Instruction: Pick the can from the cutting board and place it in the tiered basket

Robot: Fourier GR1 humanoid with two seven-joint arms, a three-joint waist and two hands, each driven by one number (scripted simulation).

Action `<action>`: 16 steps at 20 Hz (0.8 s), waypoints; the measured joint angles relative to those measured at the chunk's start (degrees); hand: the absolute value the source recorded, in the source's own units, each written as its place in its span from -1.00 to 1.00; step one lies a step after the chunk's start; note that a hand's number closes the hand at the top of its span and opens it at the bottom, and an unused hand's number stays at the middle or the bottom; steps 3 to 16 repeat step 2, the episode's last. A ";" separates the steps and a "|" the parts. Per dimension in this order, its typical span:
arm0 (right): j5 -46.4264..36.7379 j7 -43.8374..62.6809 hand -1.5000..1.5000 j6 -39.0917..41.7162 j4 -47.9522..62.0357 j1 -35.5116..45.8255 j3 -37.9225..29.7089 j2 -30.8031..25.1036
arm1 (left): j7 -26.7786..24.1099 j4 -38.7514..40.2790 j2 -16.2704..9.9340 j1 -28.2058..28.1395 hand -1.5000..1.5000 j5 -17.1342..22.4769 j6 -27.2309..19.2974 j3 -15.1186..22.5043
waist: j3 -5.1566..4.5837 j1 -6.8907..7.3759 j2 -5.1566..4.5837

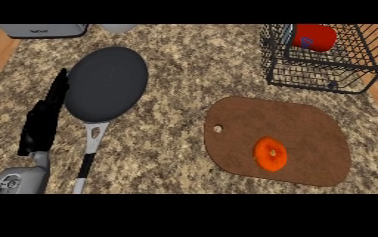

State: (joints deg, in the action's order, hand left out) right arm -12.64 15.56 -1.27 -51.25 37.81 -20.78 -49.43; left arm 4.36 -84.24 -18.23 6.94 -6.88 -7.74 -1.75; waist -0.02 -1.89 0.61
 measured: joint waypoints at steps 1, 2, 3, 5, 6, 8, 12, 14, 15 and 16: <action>1.65 -1.00 -1.00 1.06 -1.48 -2.54 -1.59 -0.48 | 0.00 0.24 -0.12 0.21 0.00 0.01 0.16 -0.18 | 0.01 -0.17 0.00; 3.37 -1.87 -1.00 2.43 -2.71 -4.79 -3.44 -1.49 | 0.21 -0.22 -0.23 0.06 0.00 0.20 0.41 -0.32 | 0.02 -0.27 0.01; 3.37 -1.87 -1.00 2.43 -2.71 -4.79 -3.44 -1.49 | 0.21 -0.22 -0.23 0.06 0.00 0.20 0.41 -0.32 | 0.02 -0.27 0.01; 3.37 -1.87 -1.00 2.43 -2.71 -4.79 -3.44 -1.49 | 0.21 -0.22 -0.23 0.06 0.00 0.20 0.41 -0.32 | 0.02 -0.27 0.01; 3.37 -1.87 -1.00 2.43 -2.71 -4.79 -3.44 -1.49 | 0.21 -0.22 -0.23 0.06 0.00 0.20 0.41 -0.32 | 0.02 -0.27 0.01; 3.37 -1.87 -1.00 2.43 -2.71 -4.79 -3.44 -1.49 | 0.21 -0.22 -0.23 0.06 0.00 0.20 0.41 -0.32 | 0.02 -0.27 0.01; 3.37 -1.87 -1.00 2.43 -2.71 -4.79 -3.44 -1.49 | 0.21 -0.22 -0.23 0.06 0.00 0.20 0.41 -0.32 | 0.02 -0.27 0.01; 3.37 -1.87 -1.00 2.43 -2.71 -4.79 -3.44 -1.49 | 0.21 -0.22 -0.23 0.06 0.00 0.20 0.41 -0.32 | 0.02 -0.27 0.01; 3.37 -1.87 -1.00 2.43 -2.71 -4.79 -3.44 -1.49 | 0.21 -0.22 -0.23 0.06 0.00 0.20 0.41 -0.32 | 0.02 -0.27 0.01; 3.37 -1.87 -1.00 2.43 -2.71 -4.79 -3.44 -1.49 | 0.21 -0.22 -0.23 0.06 0.00 0.20 0.41 -0.32 | 0.02 -0.27 0.01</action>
